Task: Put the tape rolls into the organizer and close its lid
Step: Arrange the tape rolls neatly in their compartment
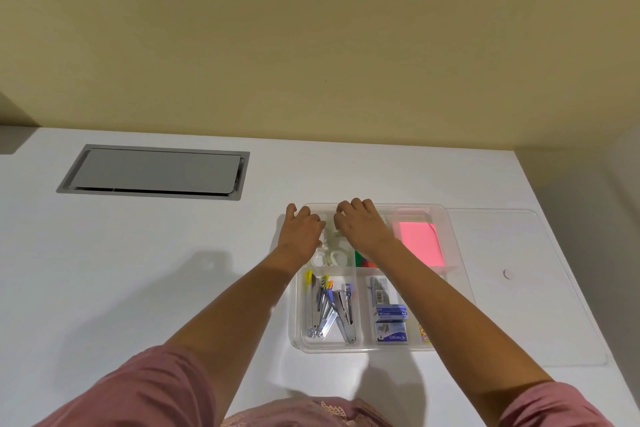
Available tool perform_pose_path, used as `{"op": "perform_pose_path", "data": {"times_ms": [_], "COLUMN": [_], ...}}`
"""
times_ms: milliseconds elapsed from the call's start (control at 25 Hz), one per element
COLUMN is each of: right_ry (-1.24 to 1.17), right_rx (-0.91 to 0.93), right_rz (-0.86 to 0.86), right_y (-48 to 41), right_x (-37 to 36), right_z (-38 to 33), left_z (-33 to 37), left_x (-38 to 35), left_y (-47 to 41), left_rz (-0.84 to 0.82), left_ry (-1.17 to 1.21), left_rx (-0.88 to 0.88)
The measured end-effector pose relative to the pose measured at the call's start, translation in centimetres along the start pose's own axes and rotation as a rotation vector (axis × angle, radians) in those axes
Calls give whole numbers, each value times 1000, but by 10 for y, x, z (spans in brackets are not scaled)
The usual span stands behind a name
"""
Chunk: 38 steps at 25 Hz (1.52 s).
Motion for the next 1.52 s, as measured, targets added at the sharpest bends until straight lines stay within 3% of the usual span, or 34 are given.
{"op": "perform_pose_path", "data": {"times_ms": [240,400,520,1520], "right_ry": [-35,-50,-230,-197], "right_rx": [23,-76,-45,-21], "right_rz": [-3,47,41,-32], "right_y": [1,2,-1,-2], "right_x": [-9,2,3,-6], "right_z": [-6,3,1,-3], "left_z": [1,2,2,1], "left_x": [1,1,1,0], "left_y": [1,3,3,1], "left_rz": [-15,-5,-10,-17], "left_ry": [-4,10,13,9], "left_rx": [2,0,7,8]}}
Point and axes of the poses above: each hand's wrist, its own y-axis away from the middle knuckle, its own x-axis out of the back of the hand, z = x × y, the point moved 9 cm from there along -y, towards the middle knuckle, and after that the axes turned 1 degree about y, right-handed, at the moved point
